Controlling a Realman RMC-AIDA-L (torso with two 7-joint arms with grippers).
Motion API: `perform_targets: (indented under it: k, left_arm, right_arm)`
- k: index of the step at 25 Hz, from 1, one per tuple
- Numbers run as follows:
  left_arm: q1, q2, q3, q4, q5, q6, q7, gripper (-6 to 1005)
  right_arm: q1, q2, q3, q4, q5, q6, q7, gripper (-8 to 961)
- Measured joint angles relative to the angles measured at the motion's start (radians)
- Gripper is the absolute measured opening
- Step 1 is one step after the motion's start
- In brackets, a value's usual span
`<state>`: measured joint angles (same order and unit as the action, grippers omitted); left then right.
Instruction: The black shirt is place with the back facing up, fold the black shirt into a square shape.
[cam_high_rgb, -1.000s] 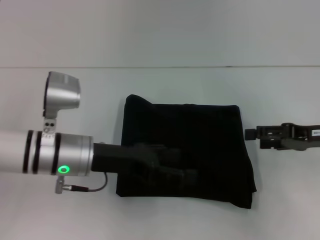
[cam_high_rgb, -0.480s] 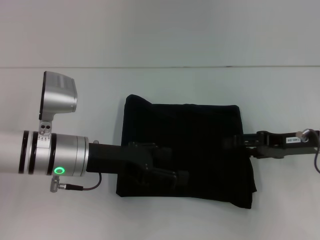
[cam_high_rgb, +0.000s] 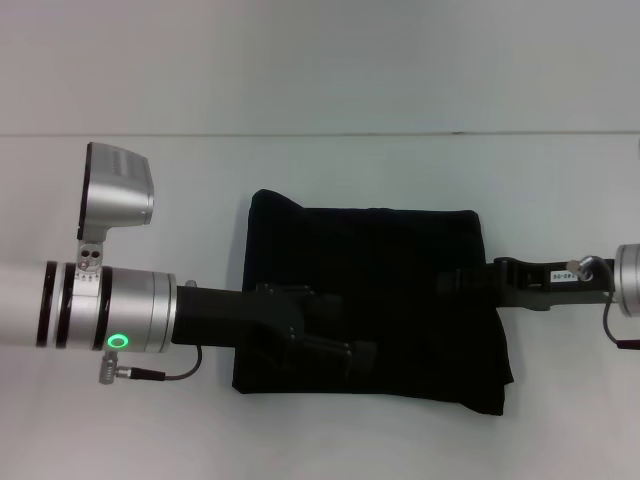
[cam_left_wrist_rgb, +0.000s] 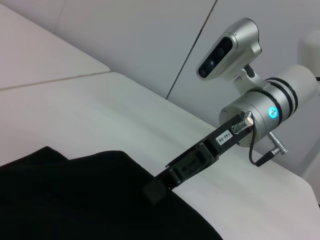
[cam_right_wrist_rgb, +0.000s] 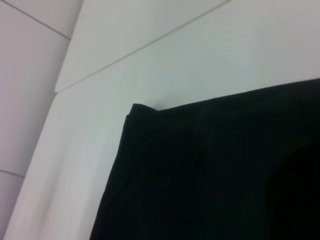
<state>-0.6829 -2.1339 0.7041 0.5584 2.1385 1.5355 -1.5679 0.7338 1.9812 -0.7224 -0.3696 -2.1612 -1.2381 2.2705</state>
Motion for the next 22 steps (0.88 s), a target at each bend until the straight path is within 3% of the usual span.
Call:
perform_targets:
  k: [10, 18, 22]
  left_arm:
    - [0.000, -0.001, 0.003, -0.004, 0.001, -0.012, 0.000, 960]
    - [0.000, -0.001, 0.003, -0.006, 0.003, -0.012, -0.009, 959]
    - [0.000, -0.001, -0.002, -0.006, 0.003, -0.012, -0.014, 958]
  right_arm:
    - [-0.009, 0.025, 0.025, -0.007, 0.017, 0.026, -0.070, 334]
    - [-0.002, 0.024, 0.025, -0.020, 0.073, 0.020, -0.151, 107]
    - [0.007, 0.021, 0.016, -0.055, 0.076, 0.012, -0.157, 97]
